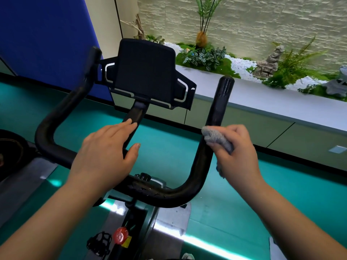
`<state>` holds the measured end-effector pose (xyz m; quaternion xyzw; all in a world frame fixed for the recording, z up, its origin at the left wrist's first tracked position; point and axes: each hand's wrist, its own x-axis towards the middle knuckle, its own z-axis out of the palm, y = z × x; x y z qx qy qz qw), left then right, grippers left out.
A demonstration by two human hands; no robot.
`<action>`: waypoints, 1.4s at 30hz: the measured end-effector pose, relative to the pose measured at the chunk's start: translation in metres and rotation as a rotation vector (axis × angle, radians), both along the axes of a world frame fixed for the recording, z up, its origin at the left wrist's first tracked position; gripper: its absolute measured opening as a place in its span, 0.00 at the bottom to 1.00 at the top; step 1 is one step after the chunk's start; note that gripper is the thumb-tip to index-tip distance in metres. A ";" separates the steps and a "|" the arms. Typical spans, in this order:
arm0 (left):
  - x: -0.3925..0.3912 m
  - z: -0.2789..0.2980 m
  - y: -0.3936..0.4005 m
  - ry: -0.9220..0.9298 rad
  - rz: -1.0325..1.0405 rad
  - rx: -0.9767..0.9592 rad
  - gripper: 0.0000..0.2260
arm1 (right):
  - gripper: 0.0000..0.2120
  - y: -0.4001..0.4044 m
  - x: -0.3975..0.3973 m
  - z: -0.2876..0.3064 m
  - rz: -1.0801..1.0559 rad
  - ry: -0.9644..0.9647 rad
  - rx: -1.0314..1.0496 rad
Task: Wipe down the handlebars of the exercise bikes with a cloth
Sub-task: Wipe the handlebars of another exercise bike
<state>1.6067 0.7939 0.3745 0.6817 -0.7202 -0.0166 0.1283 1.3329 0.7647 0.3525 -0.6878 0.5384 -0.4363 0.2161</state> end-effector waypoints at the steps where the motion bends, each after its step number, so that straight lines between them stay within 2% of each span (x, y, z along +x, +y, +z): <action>1: -0.001 0.000 -0.001 0.000 0.014 0.014 0.24 | 0.15 0.003 -0.001 -0.002 0.024 -0.004 -0.005; 6: -0.002 0.000 -0.005 0.005 0.070 0.080 0.27 | 0.14 -0.039 -0.005 0.018 -0.061 0.070 -0.037; 12: -0.005 0.001 -0.009 0.049 0.137 0.124 0.27 | 0.15 -0.011 -0.007 -0.004 0.001 -0.076 -0.008; 19: -0.006 0.002 -0.010 0.005 0.134 0.104 0.28 | 0.14 -0.058 -0.009 0.024 -0.055 0.111 -0.125; 24: -0.006 0.000 -0.011 0.003 0.127 0.101 0.28 | 0.17 -0.026 -0.007 0.003 -0.041 0.106 -0.149; 27: -0.005 0.000 -0.011 0.012 0.130 0.095 0.28 | 0.17 -0.046 -0.011 0.014 -0.056 0.191 -0.187; 32: -0.006 0.001 -0.011 0.006 0.135 0.091 0.28 | 0.14 -0.086 -0.007 0.046 -0.138 0.096 -0.206; 38: -0.006 0.001 -0.011 0.015 0.142 0.086 0.27 | 0.16 -0.046 -0.005 0.013 -0.038 0.160 -0.204; 42: -0.006 0.000 -0.011 0.024 0.144 0.081 0.27 | 0.10 -0.080 -0.007 0.043 -0.108 0.154 -0.215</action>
